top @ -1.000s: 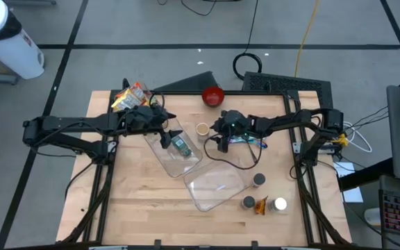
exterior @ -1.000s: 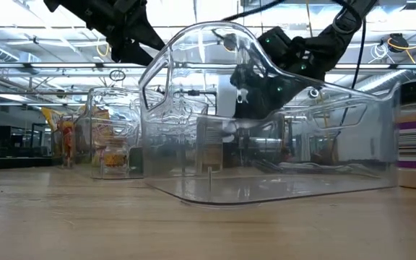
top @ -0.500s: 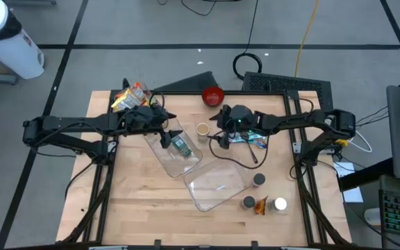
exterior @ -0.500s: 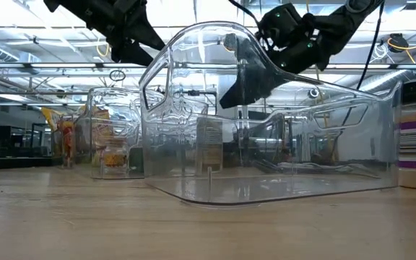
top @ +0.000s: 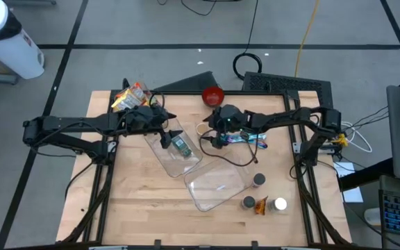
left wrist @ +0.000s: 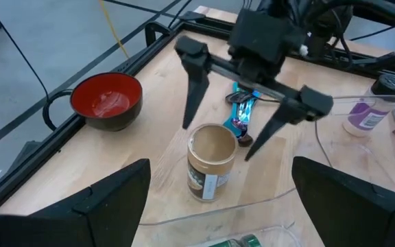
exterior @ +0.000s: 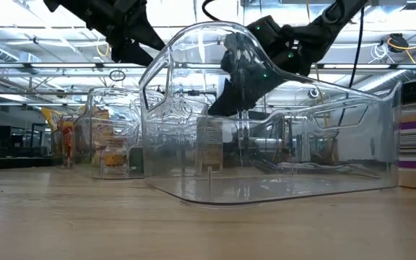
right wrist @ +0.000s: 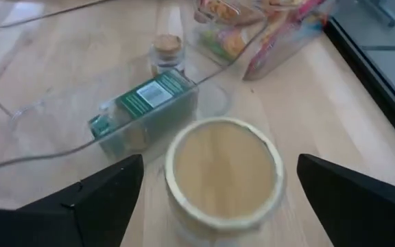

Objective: Pick & Place Food Item
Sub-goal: Put the gold seasoning bottle into the middle transparent bin

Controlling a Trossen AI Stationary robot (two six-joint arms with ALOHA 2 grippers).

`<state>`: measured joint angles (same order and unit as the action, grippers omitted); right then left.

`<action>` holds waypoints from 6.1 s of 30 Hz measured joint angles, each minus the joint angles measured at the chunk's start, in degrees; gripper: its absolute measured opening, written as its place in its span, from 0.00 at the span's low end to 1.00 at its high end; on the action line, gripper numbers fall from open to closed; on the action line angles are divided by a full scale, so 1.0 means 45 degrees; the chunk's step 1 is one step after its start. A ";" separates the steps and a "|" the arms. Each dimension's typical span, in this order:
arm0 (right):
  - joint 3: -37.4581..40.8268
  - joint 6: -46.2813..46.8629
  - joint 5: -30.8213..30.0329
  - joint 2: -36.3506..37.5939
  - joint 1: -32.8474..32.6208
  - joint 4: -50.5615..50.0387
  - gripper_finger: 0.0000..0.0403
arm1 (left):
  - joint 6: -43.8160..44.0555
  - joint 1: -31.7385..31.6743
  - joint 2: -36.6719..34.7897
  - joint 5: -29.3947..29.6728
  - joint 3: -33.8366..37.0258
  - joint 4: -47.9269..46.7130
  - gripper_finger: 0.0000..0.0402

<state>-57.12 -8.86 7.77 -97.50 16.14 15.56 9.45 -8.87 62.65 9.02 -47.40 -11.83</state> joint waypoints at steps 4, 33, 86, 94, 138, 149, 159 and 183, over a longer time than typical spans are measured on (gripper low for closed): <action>-0.0064 -0.0134 0.0000 -0.0535 0.0048 0.0440 0.94 | -0.0005 0.0002 0.0001 -0.0004 0.0000 -0.0006 0.90; 0.0238 -0.0574 0.0084 0.3598 -0.0090 -0.1594 0.65 | -0.0749 0.0002 0.2483 -0.0714 0.0374 0.3674 0.90; 0.3459 0.0746 -0.0704 0.7896 -0.1360 0.0056 0.79 | -0.1839 -0.0109 0.7130 -0.4245 -0.0131 1.3430 0.70; 0.5723 0.2455 0.0677 0.5599 -0.1341 0.9093 0.79 | -0.1945 -0.0096 0.7681 -0.4763 -0.0131 1.4201 0.70; 0.2391 0.1392 0.0667 0.3309 -0.1696 0.2634 0.65 | -0.2229 0.0187 0.5793 -0.3562 -0.7724 -0.3282 0.88; 0.2219 0.1360 0.0687 0.3061 -0.1708 0.2663 0.65 | -0.2832 0.0402 0.7526 -0.3493 -0.8748 -0.4009 0.91; 0.2220 0.1277 0.0625 0.3066 -0.1848 0.2484 0.65 | -0.3415 0.0402 0.7665 -0.3337 -0.8718 -0.3434 0.90; 0.2329 0.1061 0.0628 0.5437 -0.1588 -0.1585 0.91 | -0.2057 0.1335 0.4228 -0.0468 -0.6630 -0.3744 0.68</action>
<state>-46.64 -4.09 10.59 -73.03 8.99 8.43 0.20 -2.87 81.67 6.91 -77.23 -28.68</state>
